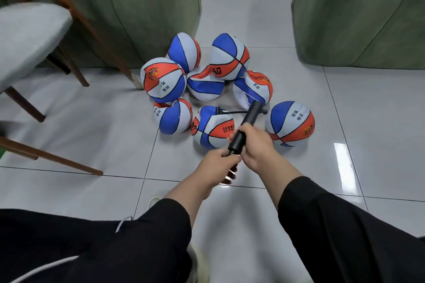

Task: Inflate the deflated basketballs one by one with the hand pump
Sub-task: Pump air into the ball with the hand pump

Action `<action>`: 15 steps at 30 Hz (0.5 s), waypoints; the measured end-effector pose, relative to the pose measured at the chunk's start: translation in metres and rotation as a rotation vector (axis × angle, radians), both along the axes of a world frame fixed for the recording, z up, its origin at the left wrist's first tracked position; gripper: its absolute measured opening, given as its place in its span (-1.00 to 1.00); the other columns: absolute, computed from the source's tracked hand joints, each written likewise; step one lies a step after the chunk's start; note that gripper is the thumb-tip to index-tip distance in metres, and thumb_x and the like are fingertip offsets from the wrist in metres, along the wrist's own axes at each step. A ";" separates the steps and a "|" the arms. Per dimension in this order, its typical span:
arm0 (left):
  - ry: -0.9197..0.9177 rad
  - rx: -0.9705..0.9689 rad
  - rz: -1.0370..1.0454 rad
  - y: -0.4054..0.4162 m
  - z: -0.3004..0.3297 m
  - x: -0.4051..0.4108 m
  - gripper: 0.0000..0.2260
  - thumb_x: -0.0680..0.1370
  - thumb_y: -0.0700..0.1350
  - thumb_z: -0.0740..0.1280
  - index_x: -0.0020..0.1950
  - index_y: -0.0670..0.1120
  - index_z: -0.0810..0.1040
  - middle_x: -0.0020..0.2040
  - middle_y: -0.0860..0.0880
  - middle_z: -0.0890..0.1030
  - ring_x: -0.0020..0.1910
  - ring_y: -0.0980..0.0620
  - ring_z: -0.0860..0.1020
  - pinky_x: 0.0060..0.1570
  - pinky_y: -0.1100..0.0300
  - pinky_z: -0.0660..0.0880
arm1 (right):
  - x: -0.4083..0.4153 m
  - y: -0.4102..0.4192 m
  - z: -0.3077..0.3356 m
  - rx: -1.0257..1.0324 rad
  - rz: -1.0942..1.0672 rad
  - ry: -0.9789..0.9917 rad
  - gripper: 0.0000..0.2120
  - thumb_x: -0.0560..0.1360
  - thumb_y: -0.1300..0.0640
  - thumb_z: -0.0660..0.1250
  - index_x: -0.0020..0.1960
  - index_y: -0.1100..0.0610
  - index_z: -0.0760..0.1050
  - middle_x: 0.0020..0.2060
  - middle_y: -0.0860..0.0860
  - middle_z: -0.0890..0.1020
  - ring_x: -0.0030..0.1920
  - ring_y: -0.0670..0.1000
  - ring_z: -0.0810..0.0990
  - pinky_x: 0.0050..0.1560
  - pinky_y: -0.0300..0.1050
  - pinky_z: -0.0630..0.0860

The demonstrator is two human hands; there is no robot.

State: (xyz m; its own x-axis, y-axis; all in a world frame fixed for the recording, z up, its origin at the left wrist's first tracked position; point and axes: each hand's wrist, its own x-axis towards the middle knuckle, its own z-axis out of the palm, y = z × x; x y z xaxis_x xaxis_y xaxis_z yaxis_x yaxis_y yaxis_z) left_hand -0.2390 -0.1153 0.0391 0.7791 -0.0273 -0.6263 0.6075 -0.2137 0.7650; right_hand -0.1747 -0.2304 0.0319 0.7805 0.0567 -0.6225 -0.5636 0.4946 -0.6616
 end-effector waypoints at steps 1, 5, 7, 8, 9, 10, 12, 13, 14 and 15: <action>-0.014 0.042 0.002 0.006 0.000 -0.003 -0.86 0.59 -0.09 0.38 0.03 -0.16 0.60 -0.18 -0.09 0.60 -0.28 0.00 0.62 -0.19 0.11 0.60 | 0.001 0.005 0.000 -0.003 0.005 0.016 -0.83 0.61 0.25 0.32 0.17 0.27 0.45 -0.26 0.13 0.55 -0.30 0.04 0.60 -0.03 0.04 0.68; -0.071 0.127 0.002 0.020 0.003 -0.016 -0.92 0.56 -0.14 0.34 -0.08 -0.14 0.57 -0.18 -0.13 0.66 -0.26 -0.06 0.71 -0.19 0.11 0.60 | 0.005 0.015 0.000 -0.061 0.014 0.038 -0.85 0.62 0.20 0.34 0.12 0.22 0.41 -0.32 0.09 0.53 -0.36 0.02 0.54 -0.25 -0.04 0.62; -0.091 0.172 -0.023 0.023 0.004 -0.024 -0.91 0.55 -0.14 0.33 -0.11 -0.15 0.55 -0.18 -0.16 0.68 -0.30 -0.06 0.70 -0.21 0.10 0.57 | 0.014 0.007 0.002 -0.064 -0.050 0.061 -0.90 0.62 0.24 0.32 0.06 0.22 0.40 -0.34 0.08 0.50 -0.40 0.00 0.51 -0.30 -0.07 0.60; -0.104 0.191 -0.033 0.026 0.004 -0.027 -0.89 0.54 -0.13 0.34 -0.13 -0.15 0.54 -0.21 -0.15 0.67 -0.34 -0.03 0.67 -0.22 0.10 0.55 | 0.020 0.001 0.003 -0.053 -0.073 0.074 -0.91 0.62 0.26 0.32 0.04 0.23 0.40 -0.35 0.08 0.49 -0.41 0.00 0.51 -0.30 -0.08 0.60; -0.119 0.201 -0.030 0.028 0.003 -0.031 -0.87 0.53 -0.11 0.36 -0.12 -0.17 0.53 -0.24 -0.12 0.64 -0.36 0.01 0.63 -0.23 0.10 0.53 | 0.025 -0.004 0.004 -0.040 -0.083 0.083 -0.92 0.61 0.29 0.32 0.01 0.23 0.41 -0.35 0.09 0.49 -0.42 0.00 0.51 -0.28 -0.08 0.61; -0.133 0.194 -0.002 0.030 0.002 -0.034 -0.85 0.53 -0.10 0.38 -0.08 -0.18 0.52 -0.27 -0.09 0.60 -0.38 0.03 0.58 -0.25 0.11 0.50 | 0.029 -0.008 0.006 -0.027 -0.081 0.089 -0.92 0.59 0.31 0.33 -0.02 0.24 0.42 -0.35 0.09 0.50 -0.41 0.00 0.53 -0.24 -0.08 0.63; -0.139 0.136 0.124 0.032 0.000 -0.038 -0.83 0.56 -0.07 0.42 -0.01 -0.16 0.52 -0.32 -0.01 0.53 -0.38 0.00 0.50 -0.29 0.14 0.47 | 0.031 -0.006 0.007 0.006 -0.074 0.089 -0.91 0.58 0.34 0.33 -0.07 0.24 0.43 -0.36 0.10 0.52 -0.43 0.00 0.55 -0.18 -0.08 0.64; -0.137 0.113 0.192 0.031 -0.002 -0.037 -0.82 0.57 -0.05 0.42 -0.02 -0.14 0.50 -0.35 0.02 0.50 -0.37 -0.01 0.46 -0.31 0.14 0.46 | 0.030 -0.002 0.007 0.021 -0.075 0.083 -0.90 0.58 0.34 0.32 -0.08 0.23 0.42 -0.37 0.09 0.52 -0.44 0.00 0.54 -0.18 -0.09 0.63; -0.135 0.110 0.249 0.029 -0.004 -0.035 -0.80 0.57 -0.03 0.43 -0.05 -0.10 0.48 -0.35 0.03 0.48 -0.37 -0.02 0.42 -0.31 0.14 0.43 | 0.028 0.003 0.006 0.027 -0.078 0.071 -0.89 0.58 0.33 0.31 -0.08 0.21 0.41 -0.37 0.08 0.51 -0.44 -0.01 0.53 -0.21 -0.09 0.61; -0.141 0.117 0.295 0.025 -0.007 -0.032 -0.78 0.56 0.00 0.44 -0.07 -0.07 0.46 -0.34 0.03 0.47 -0.35 -0.02 0.40 -0.29 0.12 0.42 | 0.026 0.008 0.006 0.033 -0.082 0.056 -0.89 0.59 0.32 0.30 -0.07 0.20 0.38 -0.37 0.07 0.50 -0.44 -0.01 0.52 -0.24 -0.09 0.59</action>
State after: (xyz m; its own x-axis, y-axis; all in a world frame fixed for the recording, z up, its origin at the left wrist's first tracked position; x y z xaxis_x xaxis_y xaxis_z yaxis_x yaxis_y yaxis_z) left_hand -0.2710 -0.0900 0.0319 0.8216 0.2776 -0.4980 0.5466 -0.1356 0.8263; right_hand -0.1491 -0.2221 0.0377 0.7476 0.0157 -0.6639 -0.5560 0.5615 -0.6129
